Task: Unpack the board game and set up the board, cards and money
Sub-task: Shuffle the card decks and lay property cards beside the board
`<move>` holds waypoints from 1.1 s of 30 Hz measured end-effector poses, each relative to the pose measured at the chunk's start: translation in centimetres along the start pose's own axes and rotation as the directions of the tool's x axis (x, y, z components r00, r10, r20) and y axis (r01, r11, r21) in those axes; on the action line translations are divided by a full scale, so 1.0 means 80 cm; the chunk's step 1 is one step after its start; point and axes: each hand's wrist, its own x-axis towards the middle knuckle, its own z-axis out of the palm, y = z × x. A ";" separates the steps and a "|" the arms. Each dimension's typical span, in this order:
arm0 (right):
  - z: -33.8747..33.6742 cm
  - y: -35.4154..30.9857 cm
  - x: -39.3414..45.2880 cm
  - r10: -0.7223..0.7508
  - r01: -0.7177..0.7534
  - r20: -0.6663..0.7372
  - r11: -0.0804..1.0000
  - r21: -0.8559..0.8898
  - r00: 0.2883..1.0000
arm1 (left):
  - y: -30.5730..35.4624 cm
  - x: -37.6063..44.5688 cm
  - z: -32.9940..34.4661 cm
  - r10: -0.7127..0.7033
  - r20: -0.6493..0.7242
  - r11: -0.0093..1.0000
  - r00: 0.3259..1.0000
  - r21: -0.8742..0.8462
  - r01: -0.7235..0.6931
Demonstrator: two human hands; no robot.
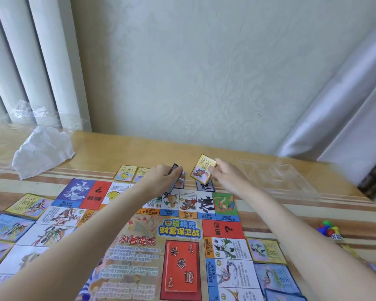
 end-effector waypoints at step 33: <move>0.016 -0.035 0.050 0.136 -0.054 0.190 0.923 -0.382 0.972 | -0.013 0.004 0.003 -0.046 -0.085 0.996 0.995 -0.080 0.039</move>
